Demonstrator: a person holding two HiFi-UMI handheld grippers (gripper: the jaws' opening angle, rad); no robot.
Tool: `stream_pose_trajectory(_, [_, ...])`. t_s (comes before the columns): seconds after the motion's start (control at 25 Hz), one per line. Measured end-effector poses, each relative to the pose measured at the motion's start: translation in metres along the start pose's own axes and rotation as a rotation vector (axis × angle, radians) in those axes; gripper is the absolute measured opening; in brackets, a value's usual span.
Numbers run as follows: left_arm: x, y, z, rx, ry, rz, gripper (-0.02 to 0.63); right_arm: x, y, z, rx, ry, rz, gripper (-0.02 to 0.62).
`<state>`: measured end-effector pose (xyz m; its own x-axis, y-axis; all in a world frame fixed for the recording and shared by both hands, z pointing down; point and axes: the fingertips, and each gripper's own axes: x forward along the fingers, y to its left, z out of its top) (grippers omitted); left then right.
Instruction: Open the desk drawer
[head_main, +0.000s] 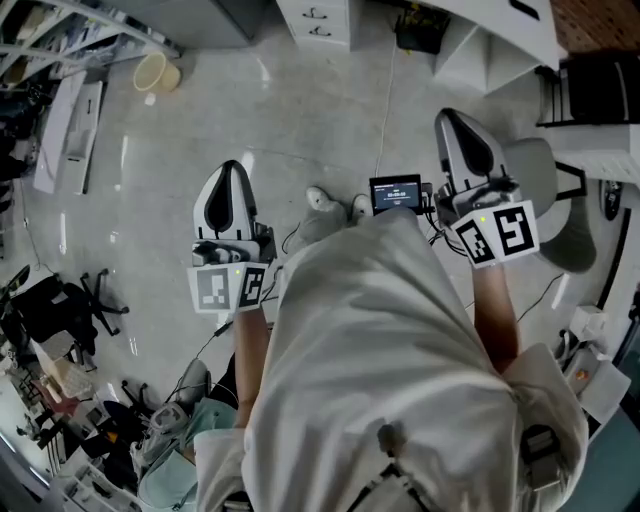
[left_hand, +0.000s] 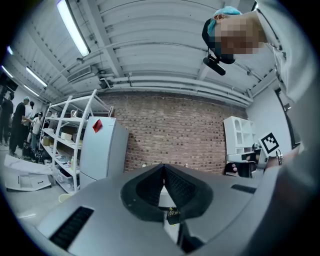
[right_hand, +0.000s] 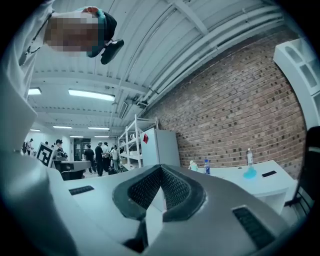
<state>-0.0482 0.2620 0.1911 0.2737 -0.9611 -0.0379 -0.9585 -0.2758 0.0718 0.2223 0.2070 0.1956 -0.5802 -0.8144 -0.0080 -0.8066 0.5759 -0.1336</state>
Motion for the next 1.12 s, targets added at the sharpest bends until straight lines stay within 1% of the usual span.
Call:
stream_pose_trajectory(0.12, [-0.002, -0.002, -0.001, -0.005, -0.004, 0.013, 0.008, -0.004, 0.0, -0.005, -0.014, 0.009, 0.003, 0.026])
stream_pose_trajectory(0.32, [0.0, -0.001, 0.0, -0.019, -0.01, 0.031, 0.008, -0.004, -0.005, -0.002, 0.005, -0.007, -0.001, 0.026])
stream_pose_trajectory(0.44, [0.001, 0.003, 0.0, -0.025, -0.013, 0.04, 0.008, -0.001, 0.001, -0.001, 0.003, -0.014, 0.022, 0.026])
stream_pose_trajectory(0.6, [0.006, 0.012, -0.004, -0.025, -0.011, 0.045, 0.008, 0.013, 0.005, -0.003, 0.005, -0.013, 0.037, 0.027])
stream_pose_trajectory(0.72, [0.015, 0.023, -0.016, -0.042, 0.002, 0.04, 0.008, 0.026, 0.002, -0.004, 0.001, -0.01, 0.021, 0.026])
stream_pose_trajectory(0.84, [0.028, 0.04, -0.024, -0.061, 0.007, 0.024, 0.008, 0.041, 0.004, -0.007, 0.001, -0.003, -0.006, 0.026])
stream_pose_trajectory(0.96, [0.044, 0.065, -0.022, -0.059, 0.005, 0.004, 0.008, 0.064, 0.008, -0.011, 0.012, 0.016, -0.03, 0.026])
stream_pose_trajectory(1.12, [0.067, 0.12, -0.016, -0.06, 0.006, -0.015, 0.008, 0.112, 0.021, -0.014, 0.021, 0.033, -0.058, 0.026])
